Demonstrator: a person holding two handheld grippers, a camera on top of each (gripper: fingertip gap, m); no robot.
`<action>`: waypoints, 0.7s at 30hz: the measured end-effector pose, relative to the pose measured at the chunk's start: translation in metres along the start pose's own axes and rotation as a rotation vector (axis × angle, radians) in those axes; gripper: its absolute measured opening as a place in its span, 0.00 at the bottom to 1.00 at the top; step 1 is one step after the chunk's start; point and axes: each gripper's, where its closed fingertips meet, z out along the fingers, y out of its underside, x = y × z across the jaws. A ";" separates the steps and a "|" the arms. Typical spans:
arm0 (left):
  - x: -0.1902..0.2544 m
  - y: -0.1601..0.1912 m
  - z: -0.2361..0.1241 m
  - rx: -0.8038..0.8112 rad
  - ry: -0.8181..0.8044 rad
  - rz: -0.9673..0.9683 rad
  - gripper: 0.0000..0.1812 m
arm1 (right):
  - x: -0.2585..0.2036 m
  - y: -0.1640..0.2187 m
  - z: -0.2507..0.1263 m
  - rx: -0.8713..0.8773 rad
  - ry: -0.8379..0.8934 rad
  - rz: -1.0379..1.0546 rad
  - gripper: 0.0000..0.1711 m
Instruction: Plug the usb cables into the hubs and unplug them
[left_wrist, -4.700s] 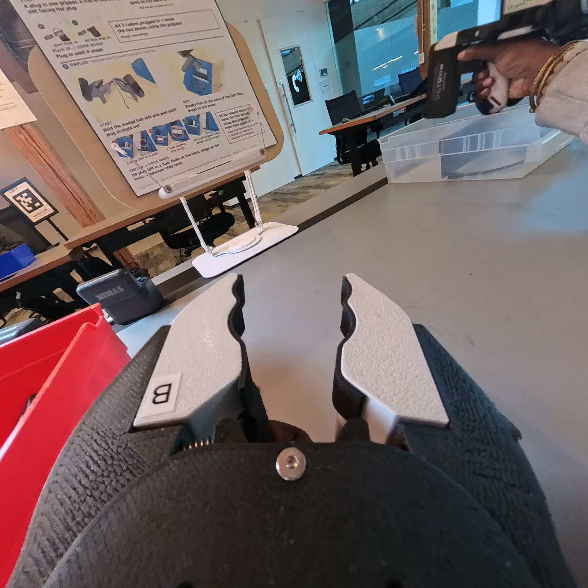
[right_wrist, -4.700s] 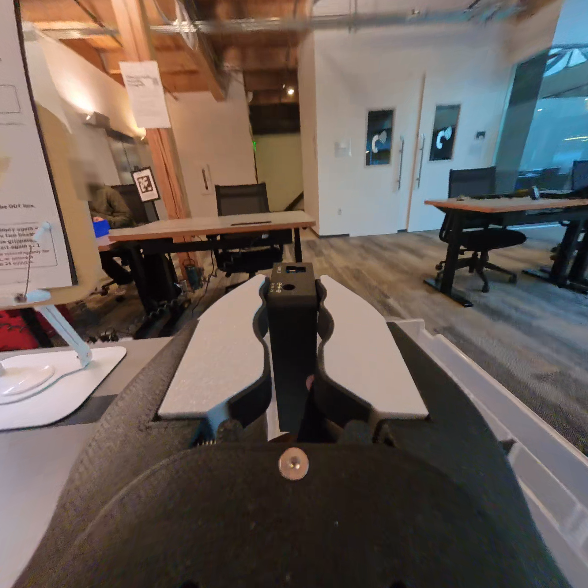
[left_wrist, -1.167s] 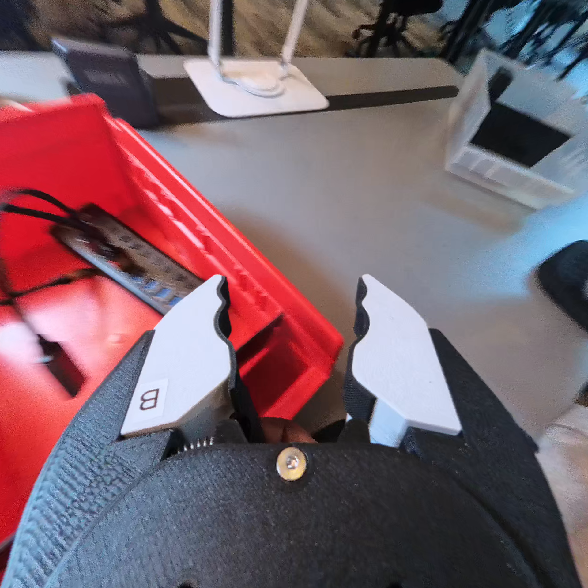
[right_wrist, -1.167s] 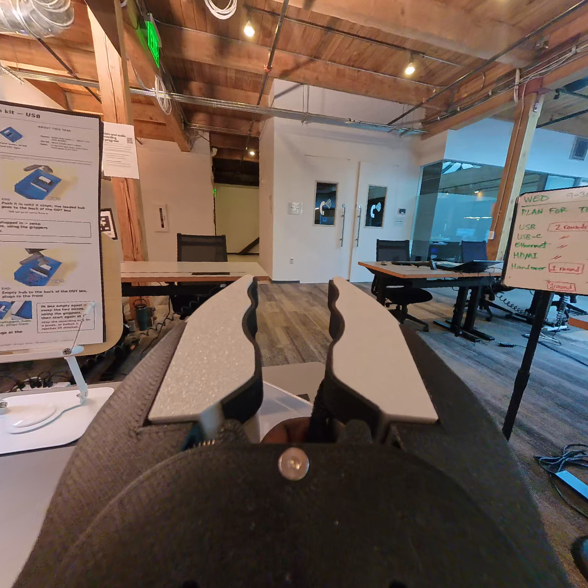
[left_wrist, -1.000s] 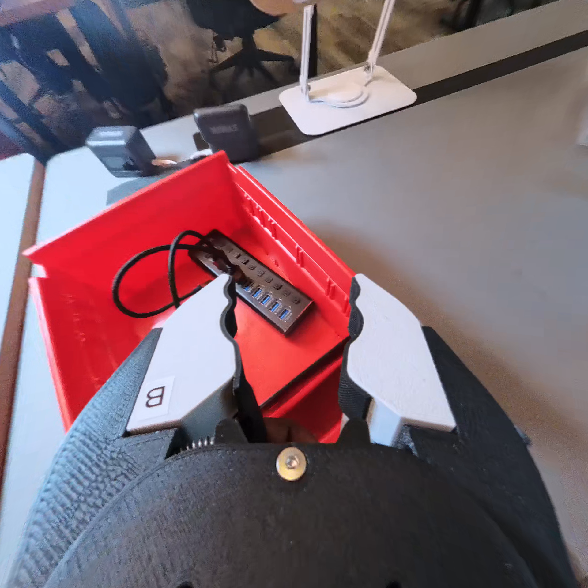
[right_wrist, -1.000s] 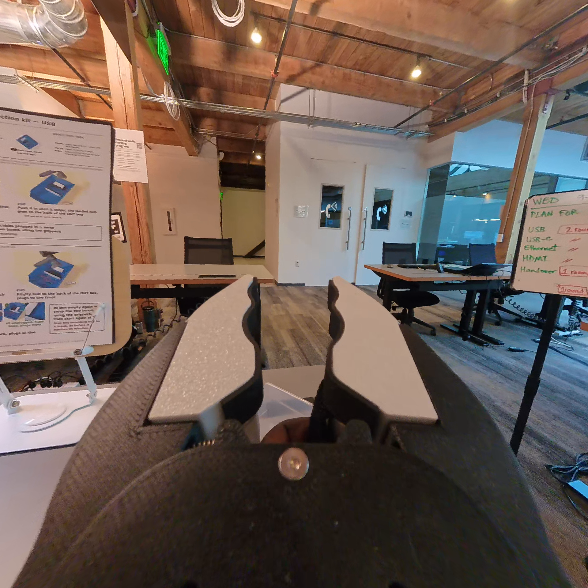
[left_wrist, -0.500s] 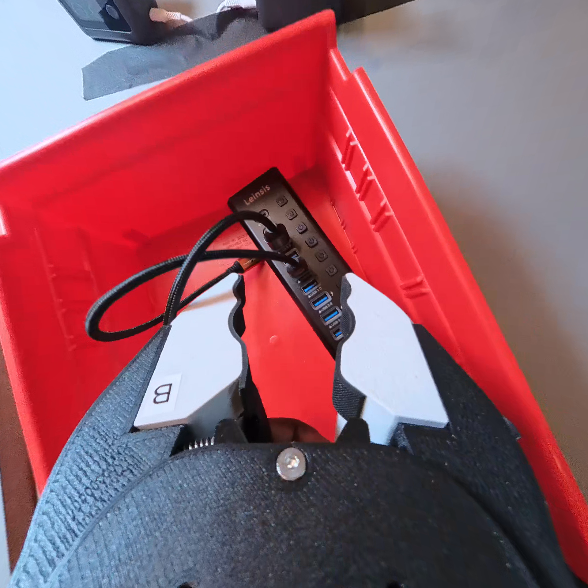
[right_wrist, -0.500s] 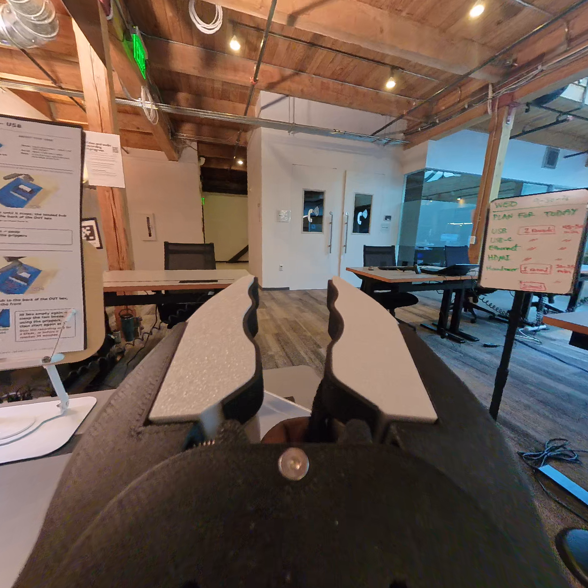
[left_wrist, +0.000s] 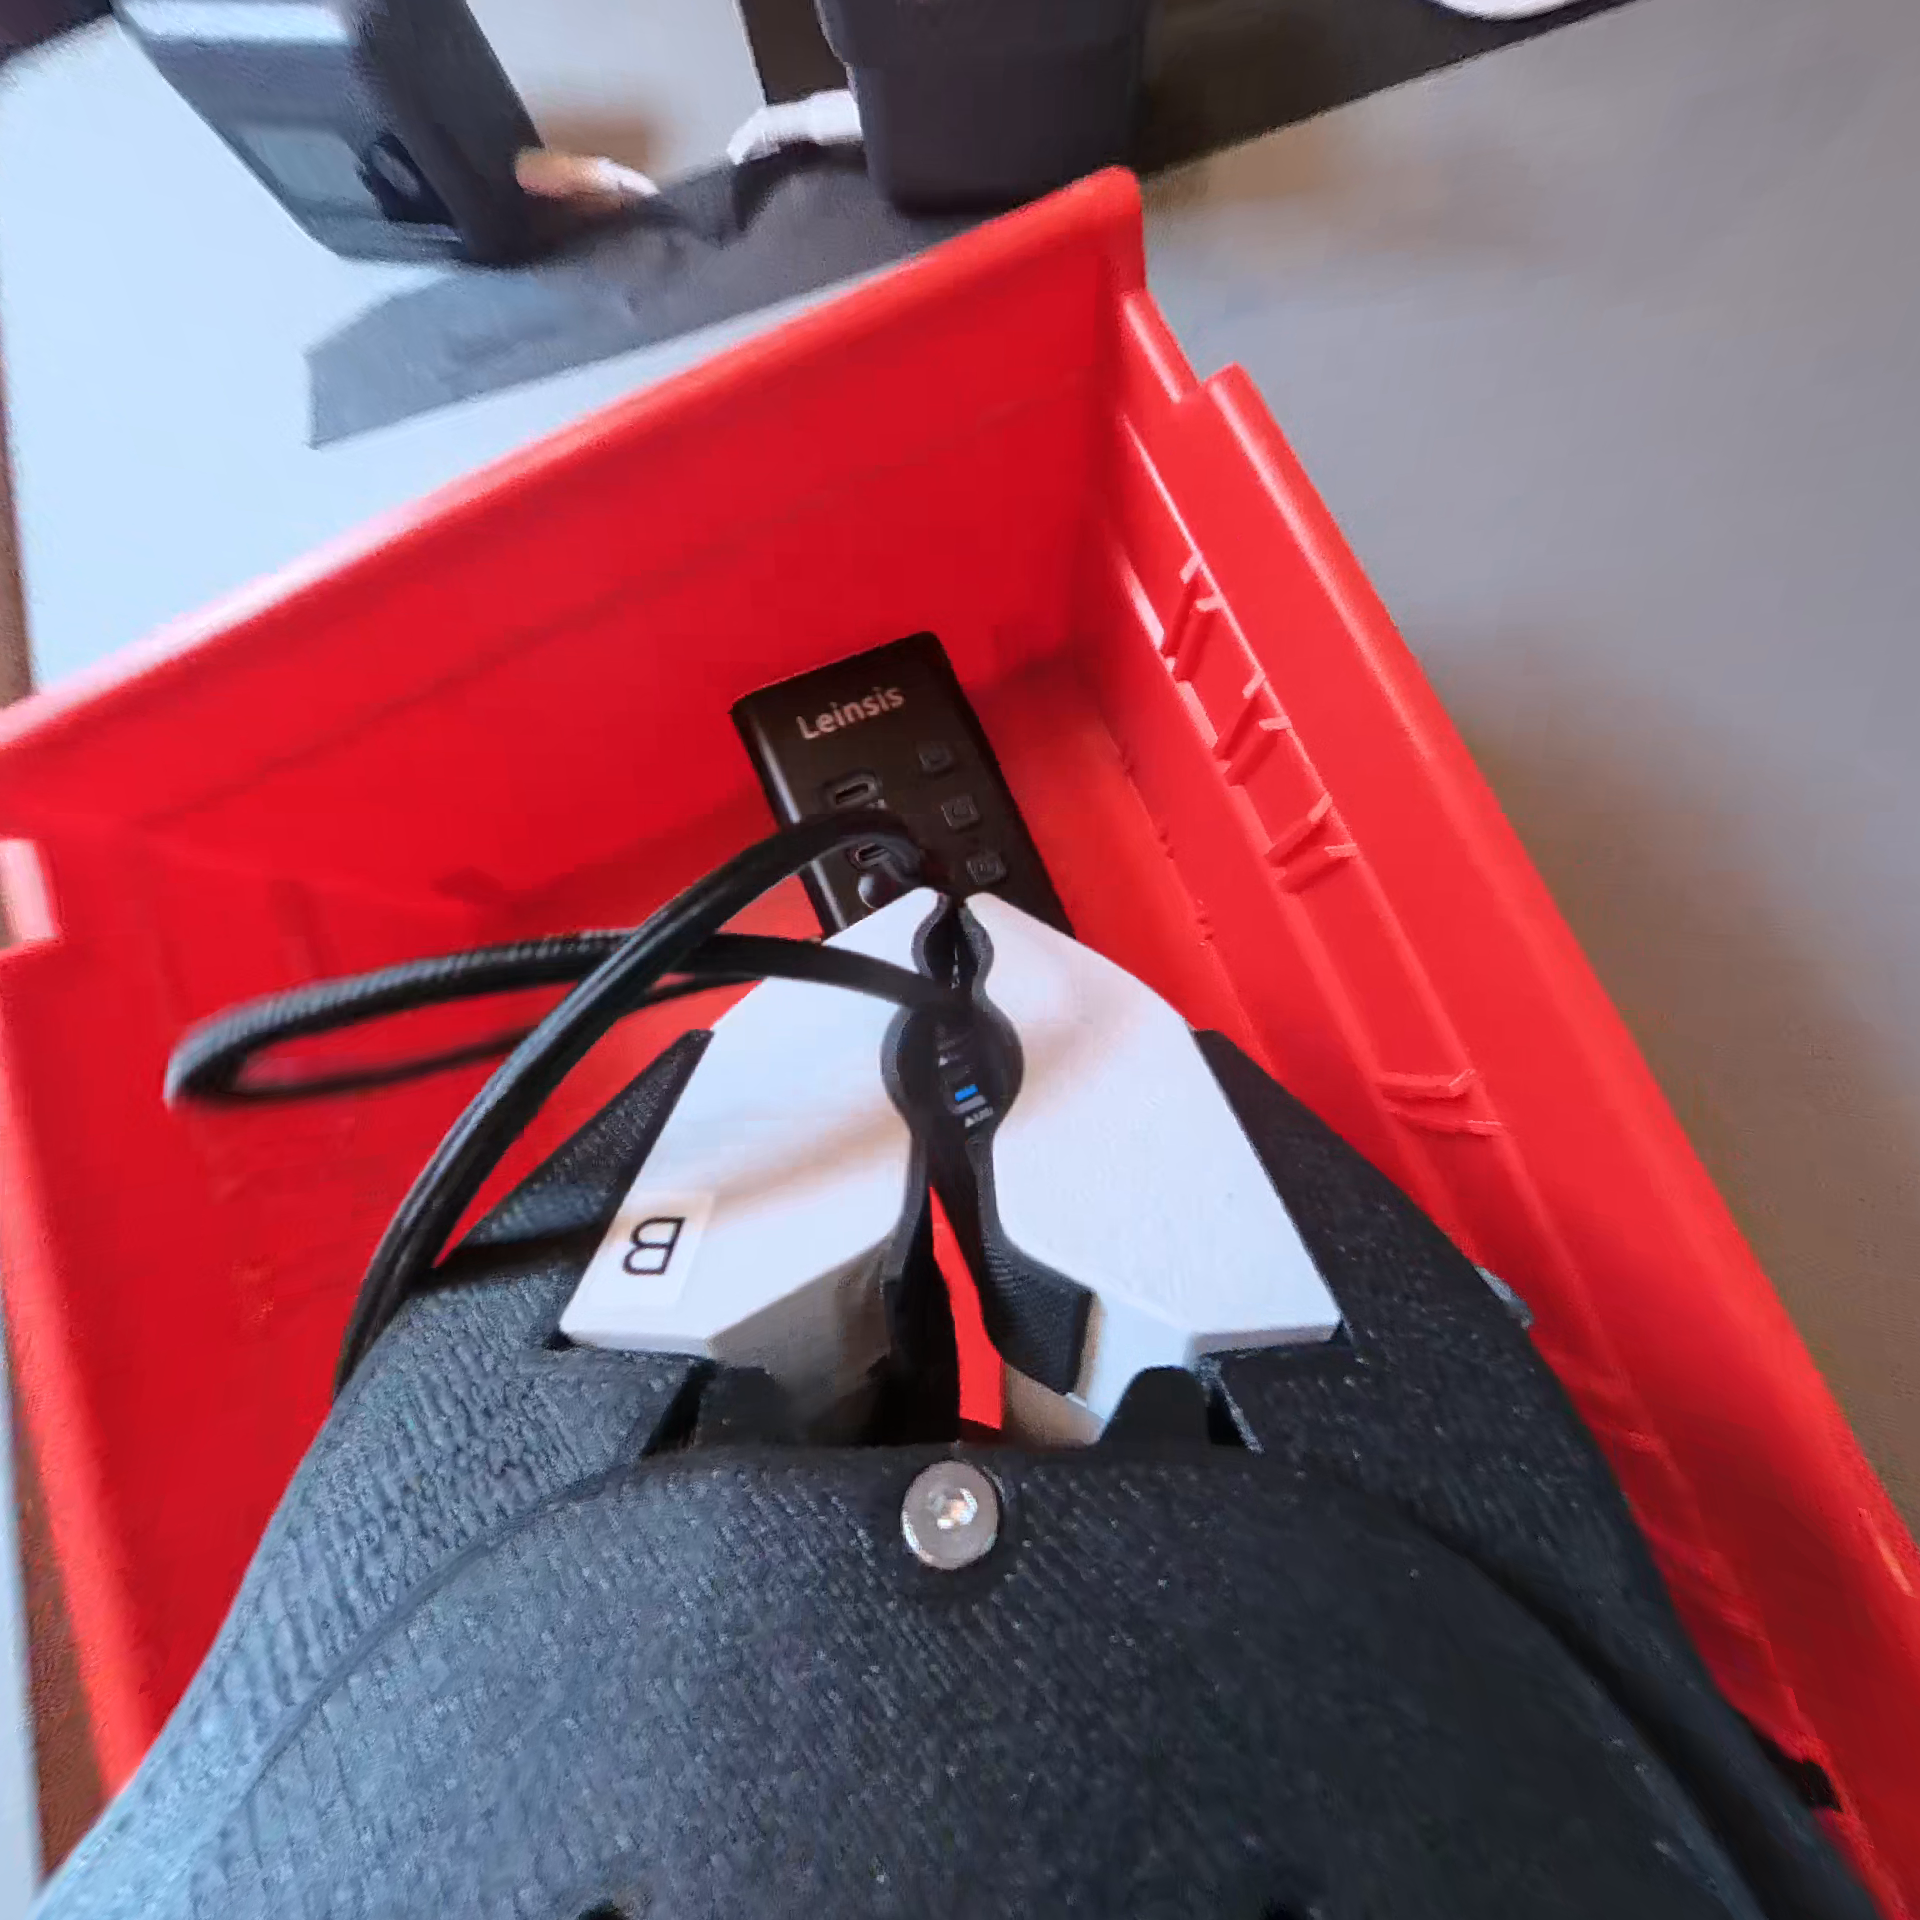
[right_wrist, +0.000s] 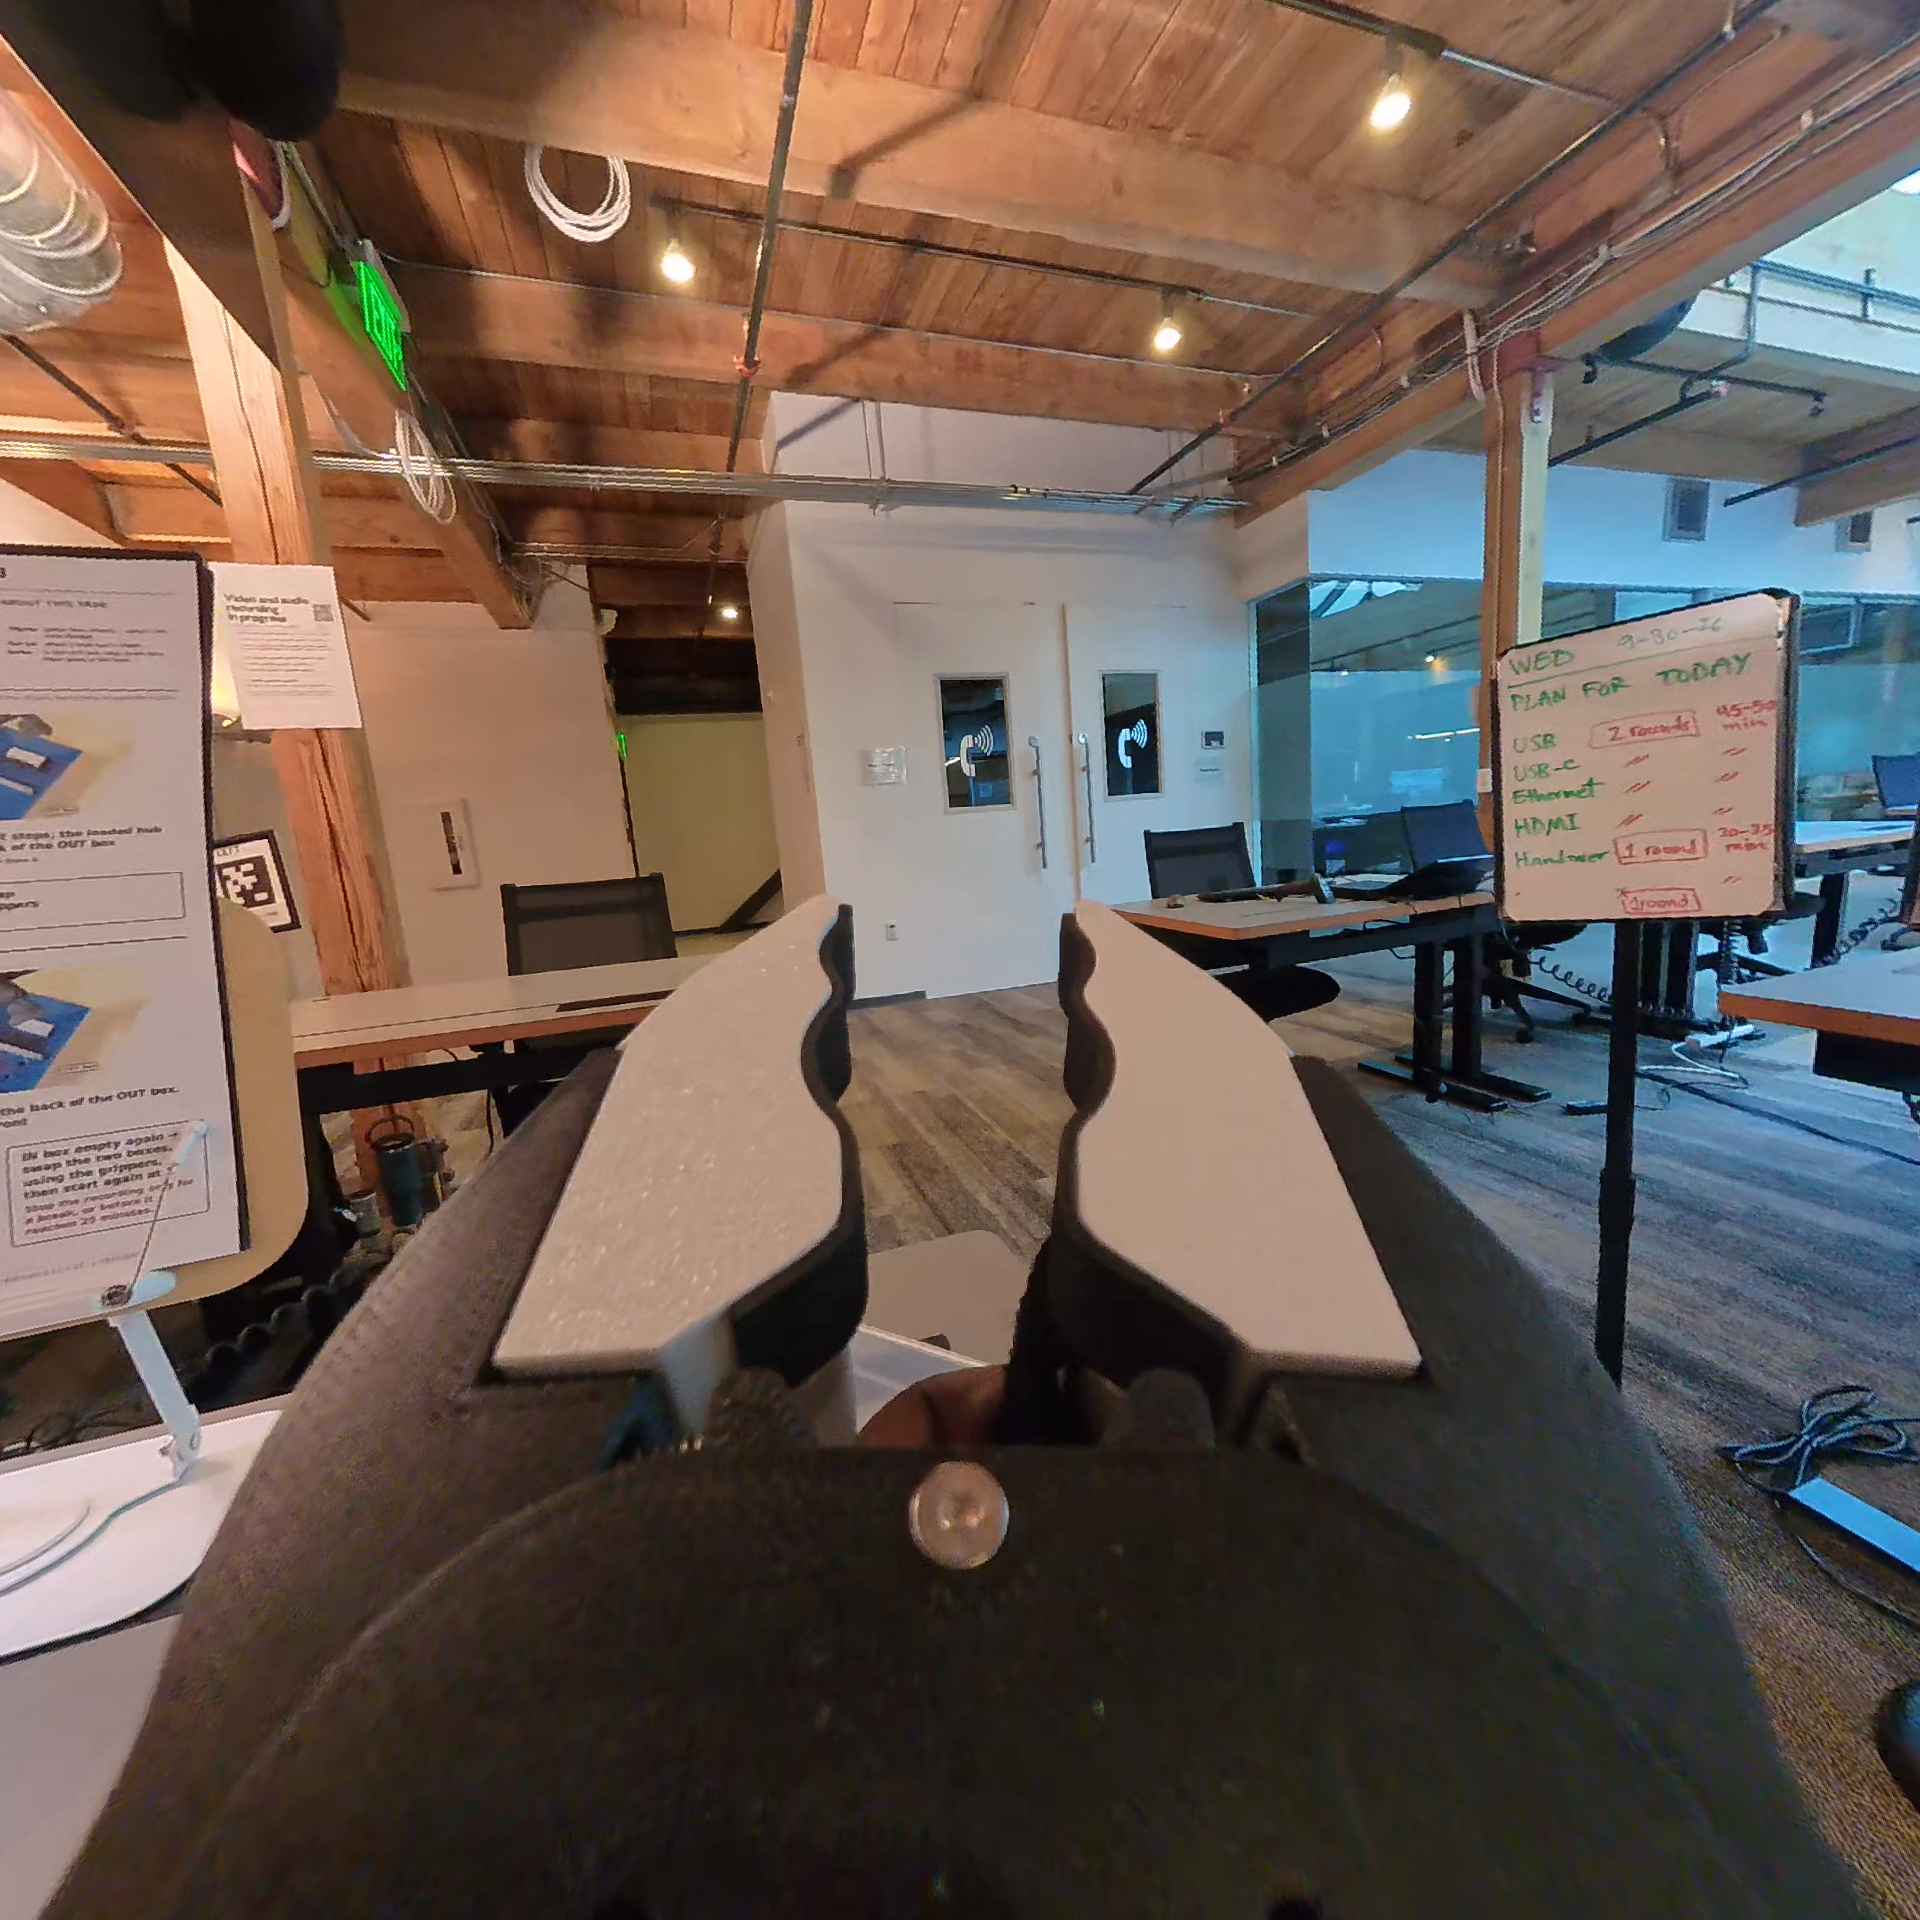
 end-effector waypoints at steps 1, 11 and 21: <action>-0.003 -0.005 -0.006 0.029 -0.029 0.012 0.01 | -0.002 0.000 0.001 -0.004 -0.004 -0.002 0.22; 0.003 -0.101 -0.118 0.461 -0.049 0.033 0.00 | -0.050 -0.010 0.005 0.008 -0.123 -0.065 0.22; 0.144 -0.168 -0.201 0.737 0.197 0.287 0.00 | -0.281 -0.025 -0.041 -0.059 -1.008 0.237 0.28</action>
